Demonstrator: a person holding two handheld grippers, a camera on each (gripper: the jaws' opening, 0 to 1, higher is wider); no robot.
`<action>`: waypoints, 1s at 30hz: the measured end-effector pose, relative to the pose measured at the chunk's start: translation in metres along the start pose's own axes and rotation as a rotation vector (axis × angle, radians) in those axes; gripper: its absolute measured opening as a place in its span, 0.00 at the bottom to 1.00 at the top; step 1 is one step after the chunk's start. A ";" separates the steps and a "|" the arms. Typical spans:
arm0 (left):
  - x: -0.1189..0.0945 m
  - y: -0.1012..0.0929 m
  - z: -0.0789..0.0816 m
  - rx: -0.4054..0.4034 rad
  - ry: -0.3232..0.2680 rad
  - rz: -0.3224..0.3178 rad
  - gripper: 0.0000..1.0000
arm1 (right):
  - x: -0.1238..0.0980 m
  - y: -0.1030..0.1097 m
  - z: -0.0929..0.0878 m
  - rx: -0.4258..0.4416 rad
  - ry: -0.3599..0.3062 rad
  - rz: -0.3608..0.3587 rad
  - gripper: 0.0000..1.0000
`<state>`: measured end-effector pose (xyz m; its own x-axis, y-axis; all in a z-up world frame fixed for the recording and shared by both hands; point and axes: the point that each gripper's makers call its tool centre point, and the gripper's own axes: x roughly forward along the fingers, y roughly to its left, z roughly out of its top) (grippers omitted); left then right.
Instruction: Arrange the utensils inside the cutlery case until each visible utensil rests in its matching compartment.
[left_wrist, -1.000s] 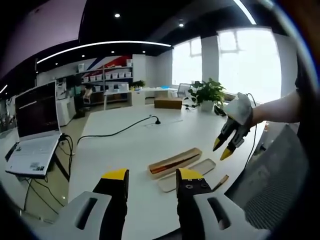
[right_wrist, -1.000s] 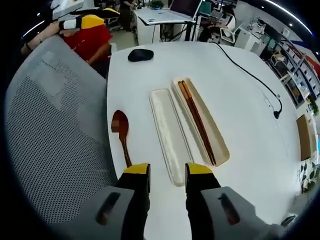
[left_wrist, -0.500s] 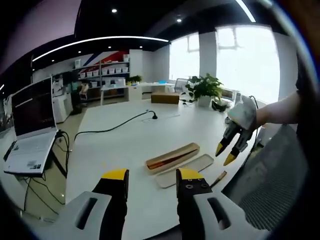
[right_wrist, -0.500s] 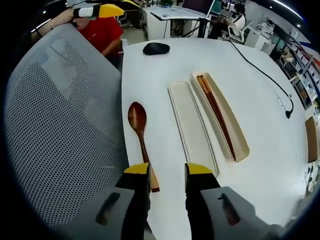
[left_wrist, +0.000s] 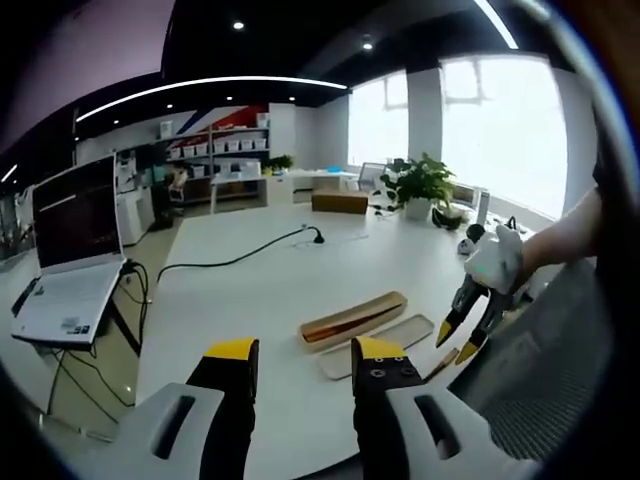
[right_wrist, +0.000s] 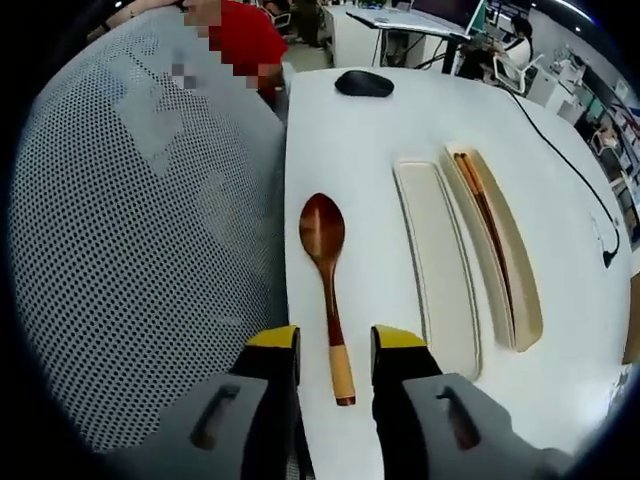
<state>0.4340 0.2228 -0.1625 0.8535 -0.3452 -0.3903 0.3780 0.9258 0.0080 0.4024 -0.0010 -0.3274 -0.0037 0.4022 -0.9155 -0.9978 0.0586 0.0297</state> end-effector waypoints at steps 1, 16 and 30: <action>0.000 0.000 0.000 0.000 -0.001 0.002 0.38 | 0.001 -0.001 -0.001 -0.007 0.005 -0.002 0.25; -0.002 0.005 0.001 -0.010 -0.014 0.037 0.38 | 0.017 -0.004 -0.002 -0.063 0.073 -0.002 0.22; -0.003 0.004 0.003 -0.021 -0.028 0.028 0.38 | 0.038 0.001 -0.006 -0.137 0.149 0.019 0.19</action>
<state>0.4342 0.2266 -0.1586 0.8734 -0.3228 -0.3646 0.3464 0.9381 -0.0006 0.4010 0.0088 -0.3646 -0.0222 0.2620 -0.9648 -0.9971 -0.0764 0.0022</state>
